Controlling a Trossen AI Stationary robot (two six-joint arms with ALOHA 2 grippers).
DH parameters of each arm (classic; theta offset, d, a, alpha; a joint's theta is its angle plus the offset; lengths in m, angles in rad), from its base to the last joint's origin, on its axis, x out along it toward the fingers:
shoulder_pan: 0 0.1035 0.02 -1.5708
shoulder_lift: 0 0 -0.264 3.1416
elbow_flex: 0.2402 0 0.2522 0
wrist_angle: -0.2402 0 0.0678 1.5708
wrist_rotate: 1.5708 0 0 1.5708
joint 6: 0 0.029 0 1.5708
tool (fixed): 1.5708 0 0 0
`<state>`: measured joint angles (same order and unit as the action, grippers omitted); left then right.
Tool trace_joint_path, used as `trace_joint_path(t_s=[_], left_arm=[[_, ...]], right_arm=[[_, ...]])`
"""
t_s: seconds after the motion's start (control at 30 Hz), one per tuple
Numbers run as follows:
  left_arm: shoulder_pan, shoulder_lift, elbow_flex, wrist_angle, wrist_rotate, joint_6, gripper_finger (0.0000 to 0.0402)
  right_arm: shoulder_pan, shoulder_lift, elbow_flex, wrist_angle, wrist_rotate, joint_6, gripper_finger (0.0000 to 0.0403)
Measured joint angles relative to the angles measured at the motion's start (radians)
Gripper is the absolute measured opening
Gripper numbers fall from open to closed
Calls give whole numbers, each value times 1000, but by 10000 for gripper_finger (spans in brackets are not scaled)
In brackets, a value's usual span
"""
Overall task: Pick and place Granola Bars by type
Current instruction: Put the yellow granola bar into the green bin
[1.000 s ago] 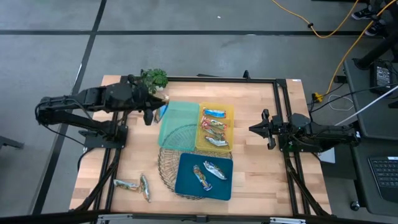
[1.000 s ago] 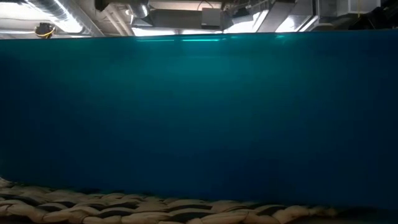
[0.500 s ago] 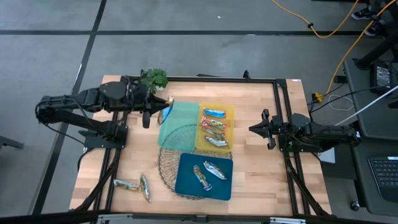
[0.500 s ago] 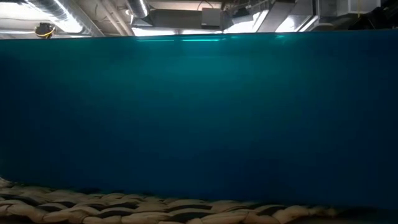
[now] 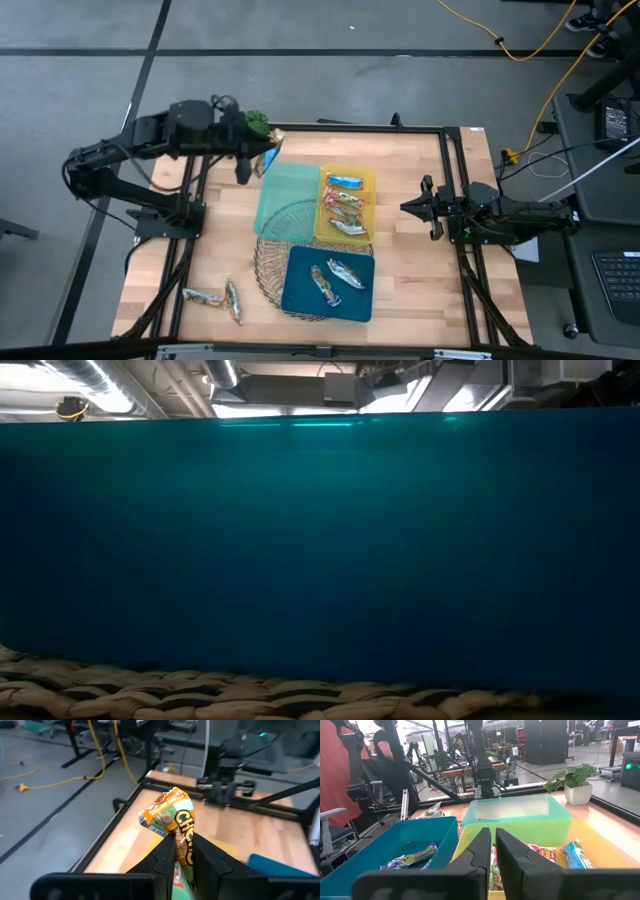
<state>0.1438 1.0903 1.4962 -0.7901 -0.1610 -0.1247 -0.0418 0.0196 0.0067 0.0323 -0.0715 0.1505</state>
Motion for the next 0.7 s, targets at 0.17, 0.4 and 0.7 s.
trace_joint_path(t_s=[0.17,0.4,0.7], left_arm=[[90,72,34,-22,69,34,47],[187,193,34,-25,124,64,47],[254,361,11,-71,138,149,47]], right_arm=[[0,0,0,0,0,0,32],[0,0,0,0,0,1,32],[0,0,0,0,0,0,32]])
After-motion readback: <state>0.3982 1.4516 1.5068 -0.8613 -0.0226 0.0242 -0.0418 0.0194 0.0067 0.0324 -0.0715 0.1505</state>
